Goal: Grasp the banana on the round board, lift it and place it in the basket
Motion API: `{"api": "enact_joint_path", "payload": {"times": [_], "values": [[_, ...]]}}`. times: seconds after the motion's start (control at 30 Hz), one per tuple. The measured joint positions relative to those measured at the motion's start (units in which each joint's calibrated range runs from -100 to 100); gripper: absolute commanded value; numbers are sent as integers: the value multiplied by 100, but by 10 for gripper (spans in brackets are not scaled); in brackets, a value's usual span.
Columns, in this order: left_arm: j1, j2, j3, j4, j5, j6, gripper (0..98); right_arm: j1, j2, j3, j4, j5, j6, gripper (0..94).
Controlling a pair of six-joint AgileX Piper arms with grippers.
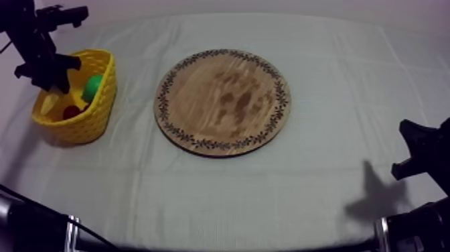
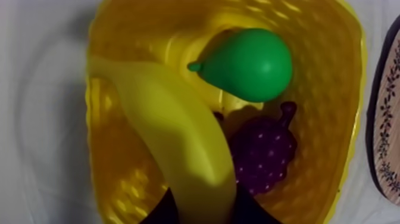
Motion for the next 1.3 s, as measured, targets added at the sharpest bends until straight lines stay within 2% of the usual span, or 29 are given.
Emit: {"api": "enact_joint_path", "payload": {"times": [0.23, 0.3, 0.33, 0.43, 0.5, 0.6, 0.7, 0.87, 1.0, 1.17, 1.3], "values": [[4, 46, 80, 19, -120, -22, 155, 0, 0, 0, 0, 0, 0, 3], [8, 50, 80, 19, -138, -30, 184, 0, 0, 0, 0, 0, 0, 3], [8, 50, 74, 22, -138, -33, 235, 0, 0, 0, 0, 0, 0, 3], [12, 54, 43, 17, -154, 27, 495, 0, 0, 0, 0, 0, 0, 3], [12, 54, 39, 4, -162, 86, 623, 0, 0, 0, 0, 0, 0, 3], [-16, 47, 6, -2, -201, 84, 726, 0, 0, 0, 0, 0, 0, 3], [-29, 42, -31, -18, -297, 19, 763, 0, 0, 0, 0, 0, 0, 3], [-43, 27, -96, -24, -354, -15, 755, 0, 0, 0, 0, 0, 0, 3], [-43, 7, -110, -24, -415, -40, 688, 0, 0, 0, 0, 9, 0, 3], [-16, -141, -231, -91, -580, -54, 513, 0, 0, 0, 0, 9, 0, 3], [14, -351, -344, -145, -861, -114, 318, 0, 0, 0, 0, 2, 0, 3]]}}
